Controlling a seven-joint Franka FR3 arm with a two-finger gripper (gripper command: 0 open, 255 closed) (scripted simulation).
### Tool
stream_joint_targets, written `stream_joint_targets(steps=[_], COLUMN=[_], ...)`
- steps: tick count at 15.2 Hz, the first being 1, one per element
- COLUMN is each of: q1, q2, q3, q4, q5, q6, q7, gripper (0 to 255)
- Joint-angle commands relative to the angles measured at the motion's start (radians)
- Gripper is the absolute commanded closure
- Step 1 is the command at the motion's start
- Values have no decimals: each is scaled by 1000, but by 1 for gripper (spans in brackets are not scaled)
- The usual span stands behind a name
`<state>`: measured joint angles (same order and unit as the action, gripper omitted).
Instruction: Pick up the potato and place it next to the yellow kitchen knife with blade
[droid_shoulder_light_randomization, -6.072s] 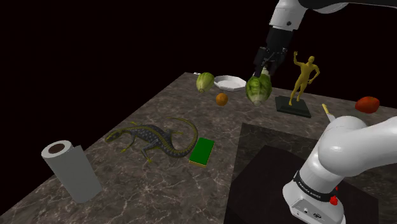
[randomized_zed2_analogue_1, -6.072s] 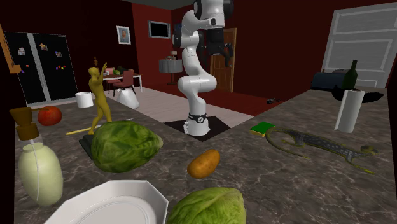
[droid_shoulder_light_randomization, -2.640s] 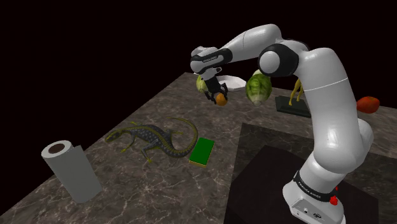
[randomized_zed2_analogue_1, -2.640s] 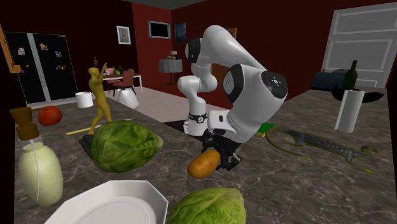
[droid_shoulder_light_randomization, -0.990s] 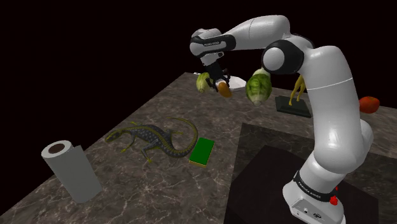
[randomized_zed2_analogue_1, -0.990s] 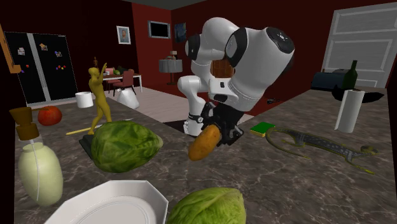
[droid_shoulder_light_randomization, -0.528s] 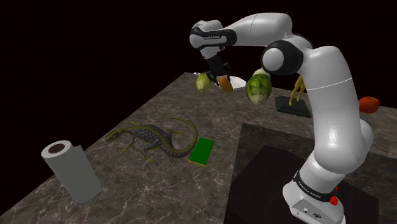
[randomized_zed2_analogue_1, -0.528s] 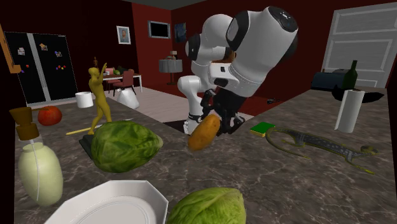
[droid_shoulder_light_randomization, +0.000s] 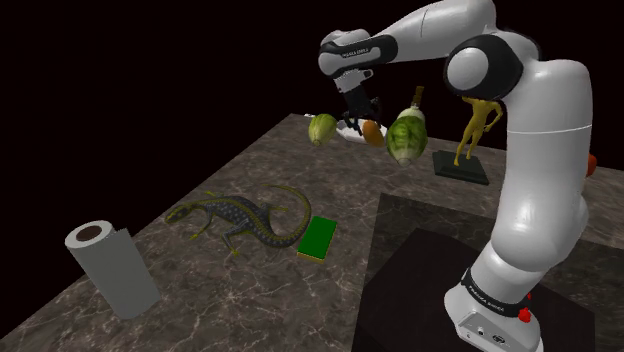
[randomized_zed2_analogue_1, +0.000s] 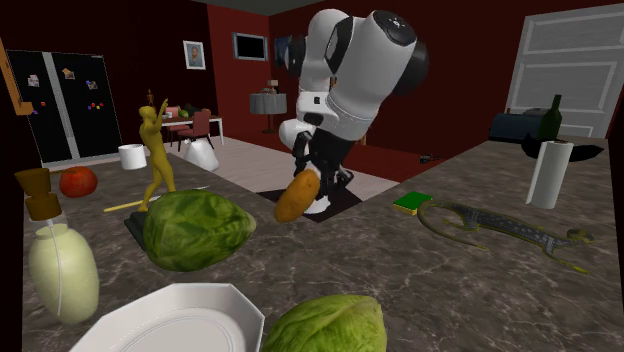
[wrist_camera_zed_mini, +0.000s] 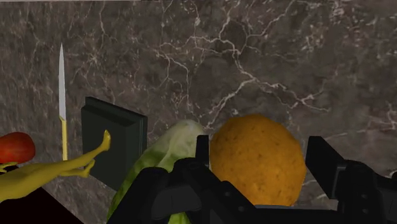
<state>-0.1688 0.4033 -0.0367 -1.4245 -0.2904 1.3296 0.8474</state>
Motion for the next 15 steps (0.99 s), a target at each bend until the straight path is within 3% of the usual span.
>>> stream_joint_targets(steps=[1,7,15], q1=[-17,-69,-142], q2=[-71,-260,-467], q3=[-8,-45,-115], q4=[-102,-369,-632], q5=[-10,-51,-131], q6=[37,140,239], q7=[-16,-72,-166], gripper=[255,255,255])
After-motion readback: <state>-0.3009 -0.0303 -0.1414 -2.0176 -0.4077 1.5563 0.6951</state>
